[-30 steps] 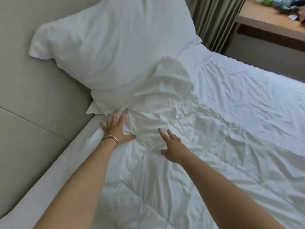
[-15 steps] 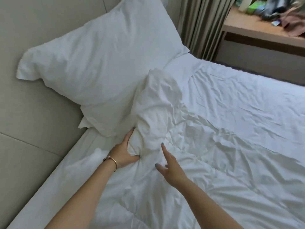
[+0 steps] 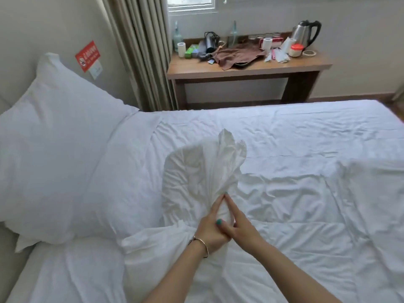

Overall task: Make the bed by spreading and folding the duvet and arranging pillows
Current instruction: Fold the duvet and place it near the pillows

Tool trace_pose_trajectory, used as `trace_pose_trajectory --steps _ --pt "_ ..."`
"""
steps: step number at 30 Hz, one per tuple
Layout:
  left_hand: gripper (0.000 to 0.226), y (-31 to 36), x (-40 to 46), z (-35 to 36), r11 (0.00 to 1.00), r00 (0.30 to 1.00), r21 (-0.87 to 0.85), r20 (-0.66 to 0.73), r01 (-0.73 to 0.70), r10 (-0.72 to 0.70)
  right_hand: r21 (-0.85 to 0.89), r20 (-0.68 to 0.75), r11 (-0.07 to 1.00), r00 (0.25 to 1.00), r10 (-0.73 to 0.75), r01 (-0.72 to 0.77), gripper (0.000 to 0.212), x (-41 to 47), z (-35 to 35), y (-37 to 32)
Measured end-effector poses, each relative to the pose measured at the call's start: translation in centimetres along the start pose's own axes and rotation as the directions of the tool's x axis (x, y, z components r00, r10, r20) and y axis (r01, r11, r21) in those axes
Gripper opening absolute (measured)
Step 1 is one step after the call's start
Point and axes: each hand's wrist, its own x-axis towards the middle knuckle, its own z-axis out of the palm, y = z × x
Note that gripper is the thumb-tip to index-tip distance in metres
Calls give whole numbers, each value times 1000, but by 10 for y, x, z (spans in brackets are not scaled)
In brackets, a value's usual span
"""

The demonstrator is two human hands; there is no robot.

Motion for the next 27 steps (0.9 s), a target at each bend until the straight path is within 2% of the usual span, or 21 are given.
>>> trace_pose_trajectory --steps 3,6,8,11,13,15,18,20,21,22,23,24,26,27 --pt "89 39 2 81 999 996 -24 84 -41 43 80 -45 995 997 62 -58 86 -39 -69 45" --pt "84 66 7 168 999 991 -36 133 -17 22 171 -31 978 991 128 -121 88 -75 -132 99" --pt "86 68 14 226 998 979 -48 200 33 -23 172 7 966 981 196 -195 88 -90 -165 143" --pt "92 72 18 285 984 950 8 258 179 -175 154 86 932 945 317 -327 87 -104 -197 200" --pt "82 85 11 298 958 941 35 180 284 -285 130 155 915 919 362 -382 84 -108 -207 220" --pt "71 92 1 303 938 936 -47 95 344 -338 109 218 910 903 370 -400 84 -105 -209 225" --pt "61 96 -26 303 903 906 -94 -20 418 -422 182 271 888 890 367 -422 95 -94 -201 221" --pt "48 95 -46 298 905 889 93 -253 416 -383 280 257 861 897 360 -426 118 -88 -193 217" --pt "46 94 -54 293 864 889 299 -347 406 -298 330 235 844 902 361 -424 131 -84 -191 217" --pt "49 93 -58 286 775 889 474 -391 418 -240 365 218 833 908 359 -417 142 -79 -189 220" --pt "58 86 -59 280 683 875 560 -402 468 -270 372 211 833 911 355 -411 147 -75 -188 221" --pt "68 80 -57 278 644 848 554 -384 527 -364 349 205 845 913 352 -404 146 -73 -188 221" --pt "79 63 -48 283 696 806 408 -265 591 -529 272 145 900 939 311 -340 143 -72 -189 222" --pt "80 56 -42 291 713 808 386 -198 585 -555 238 93 924 954 284 -298 140 -72 -190 226"
